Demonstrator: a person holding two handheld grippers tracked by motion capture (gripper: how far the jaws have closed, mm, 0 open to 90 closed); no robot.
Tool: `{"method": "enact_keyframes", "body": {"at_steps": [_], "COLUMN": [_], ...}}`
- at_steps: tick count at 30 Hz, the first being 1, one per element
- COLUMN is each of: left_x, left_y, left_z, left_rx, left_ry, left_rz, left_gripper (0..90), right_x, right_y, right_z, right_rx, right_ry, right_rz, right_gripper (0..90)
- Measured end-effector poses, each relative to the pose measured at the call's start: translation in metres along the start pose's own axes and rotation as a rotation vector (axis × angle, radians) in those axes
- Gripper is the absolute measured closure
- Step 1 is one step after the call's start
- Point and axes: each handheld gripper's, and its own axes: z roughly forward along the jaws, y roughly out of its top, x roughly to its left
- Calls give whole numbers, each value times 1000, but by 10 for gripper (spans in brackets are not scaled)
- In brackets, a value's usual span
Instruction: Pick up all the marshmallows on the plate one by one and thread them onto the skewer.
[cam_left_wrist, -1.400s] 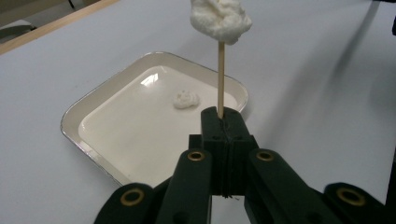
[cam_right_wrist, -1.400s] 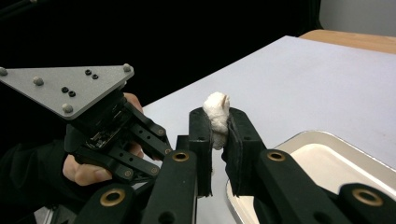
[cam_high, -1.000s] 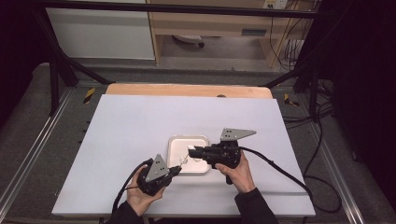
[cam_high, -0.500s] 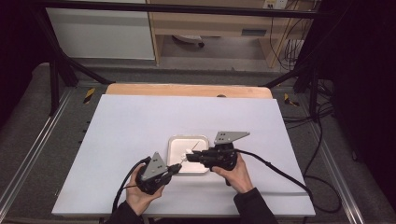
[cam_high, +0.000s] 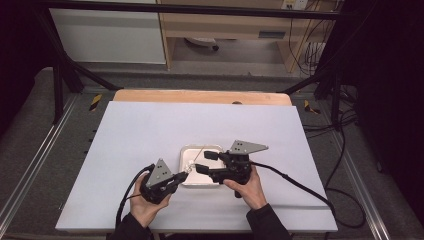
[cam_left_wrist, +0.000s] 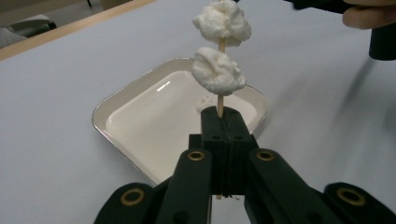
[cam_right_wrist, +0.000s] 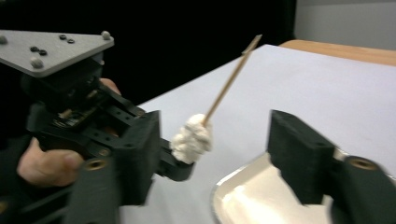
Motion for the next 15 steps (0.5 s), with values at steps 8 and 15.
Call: {"method": "enact_keyframes", "body": {"at_steps": [8, 15], "left_x": [9, 14], "left_y": [-5, -7], "left_z": [-2, -2], "left_rx": [13, 15], "left_ry": [-8, -5], "left_rz": [-43, -61], "left_gripper": [893, 893], "right_x": [-18, -37], "right_y": [-7, -25], "right_z": [4, 24], "right_rx": [152, 323], "right_ry": [-184, -248], "right_rz": [-64, -94], "right_gripper": [104, 147]}}
